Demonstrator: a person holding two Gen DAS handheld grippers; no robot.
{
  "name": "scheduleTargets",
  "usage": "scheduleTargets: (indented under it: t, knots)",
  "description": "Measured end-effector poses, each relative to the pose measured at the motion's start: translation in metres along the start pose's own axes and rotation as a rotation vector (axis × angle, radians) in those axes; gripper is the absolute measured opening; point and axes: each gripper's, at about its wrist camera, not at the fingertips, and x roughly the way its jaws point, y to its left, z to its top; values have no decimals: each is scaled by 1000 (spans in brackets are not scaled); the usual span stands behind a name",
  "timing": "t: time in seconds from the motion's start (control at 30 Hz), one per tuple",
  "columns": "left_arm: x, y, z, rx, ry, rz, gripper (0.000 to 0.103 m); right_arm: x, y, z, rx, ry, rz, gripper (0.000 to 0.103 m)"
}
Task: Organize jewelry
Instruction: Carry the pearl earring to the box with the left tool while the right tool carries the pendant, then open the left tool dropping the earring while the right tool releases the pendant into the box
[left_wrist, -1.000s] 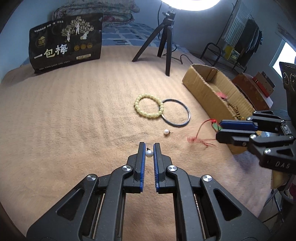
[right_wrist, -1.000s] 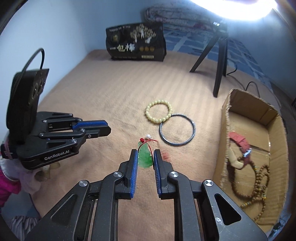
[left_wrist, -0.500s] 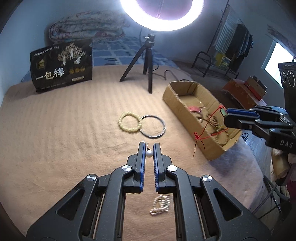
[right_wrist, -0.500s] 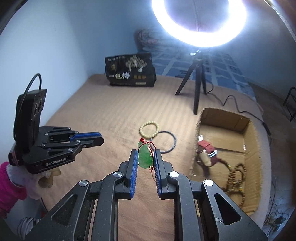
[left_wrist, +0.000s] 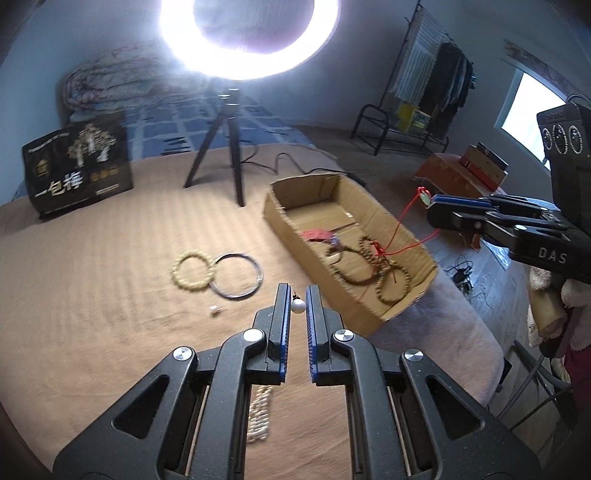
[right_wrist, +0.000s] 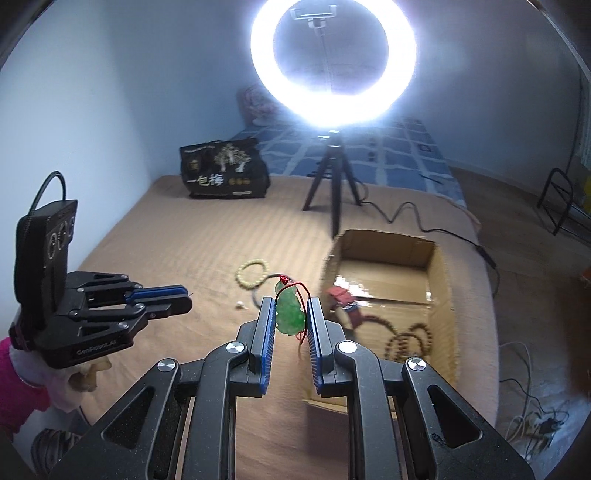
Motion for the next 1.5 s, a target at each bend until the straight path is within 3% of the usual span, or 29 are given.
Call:
scheduleTargets:
  t: [0.33,0.8,1.5]
  knots:
    - [34,-42,16,56,20,-49,6,-6,-41,-5,46,-3,-69,15]
    - [88,-75,19,106,79,-75,6,20,-79,-23,104,50,-123,15]
    - [112,-86,8,126,124,-73,6,39,-96,-40,148,95,-146,16]
